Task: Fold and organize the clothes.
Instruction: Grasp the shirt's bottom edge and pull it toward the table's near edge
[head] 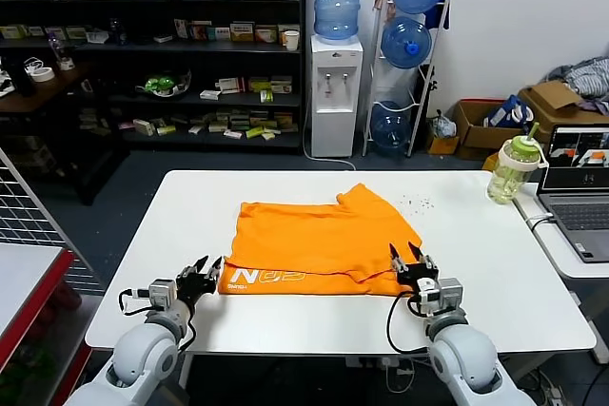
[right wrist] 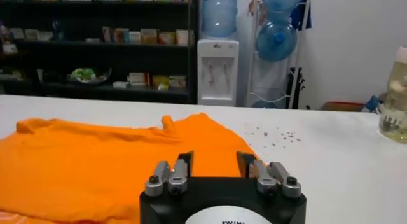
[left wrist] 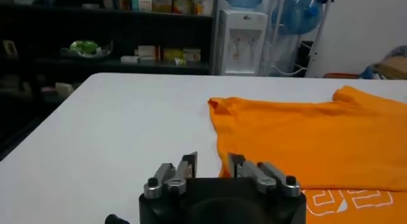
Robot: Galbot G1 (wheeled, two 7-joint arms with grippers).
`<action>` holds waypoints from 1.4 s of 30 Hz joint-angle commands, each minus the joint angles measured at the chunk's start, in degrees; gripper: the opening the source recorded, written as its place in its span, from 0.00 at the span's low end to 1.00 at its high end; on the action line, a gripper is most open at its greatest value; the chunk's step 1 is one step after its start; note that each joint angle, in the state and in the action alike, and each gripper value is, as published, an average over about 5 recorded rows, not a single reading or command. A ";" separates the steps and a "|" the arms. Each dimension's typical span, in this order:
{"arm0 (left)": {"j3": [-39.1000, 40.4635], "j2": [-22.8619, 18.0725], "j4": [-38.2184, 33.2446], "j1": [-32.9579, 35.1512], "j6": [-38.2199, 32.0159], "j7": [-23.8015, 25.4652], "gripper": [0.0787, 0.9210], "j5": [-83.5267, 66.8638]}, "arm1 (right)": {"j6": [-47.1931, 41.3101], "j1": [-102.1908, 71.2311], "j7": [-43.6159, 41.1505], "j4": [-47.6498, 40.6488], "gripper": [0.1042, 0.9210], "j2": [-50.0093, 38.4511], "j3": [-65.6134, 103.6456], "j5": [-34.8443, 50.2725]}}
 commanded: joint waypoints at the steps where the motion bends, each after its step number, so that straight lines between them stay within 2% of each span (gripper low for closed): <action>1: -1.30 -0.91 -6.05 8.70 0.65 -0.18 0.55 0.98 | 0.73 -8.98 -2.95 2.03 0.72 -4.41 4.95 0.27; 5: -1.17 -3.04 -4.22 9.00 0.07 0.05 0.70 1.81 | 0.49 -10.98 -4.77 1.09 0.84 -5.04 6.65 3.65; 11: -1.29 -4.87 -0.77 5.84 -0.38 0.02 0.86 2.05 | -0.98 -9.41 -5.76 -0.97 0.88 -3.78 6.28 6.96; 17: -1.47 -5.01 2.77 3.87 -0.84 0.80 0.88 2.56 | -2.07 -7.62 -5.59 -2.70 0.87 -2.83 5.49 8.71; 21: -1.32 -4.87 4.16 3.48 -1.00 1.10 0.88 2.56 | -1.88 -7.29 -5.62 -3.43 0.78 -2.72 5.42 8.82; 25: -0.92 -4.78 4.86 3.28 -1.44 1.45 0.80 2.48 | -1.52 -7.33 -5.71 -3.46 0.63 -2.77 5.37 8.64; 42: -0.07 -4.57 1.70 4.13 -1.91 1.18 0.21 2.38 | 0.10 -8.39 -5.15 -3.02 0.05 -3.20 5.56 7.82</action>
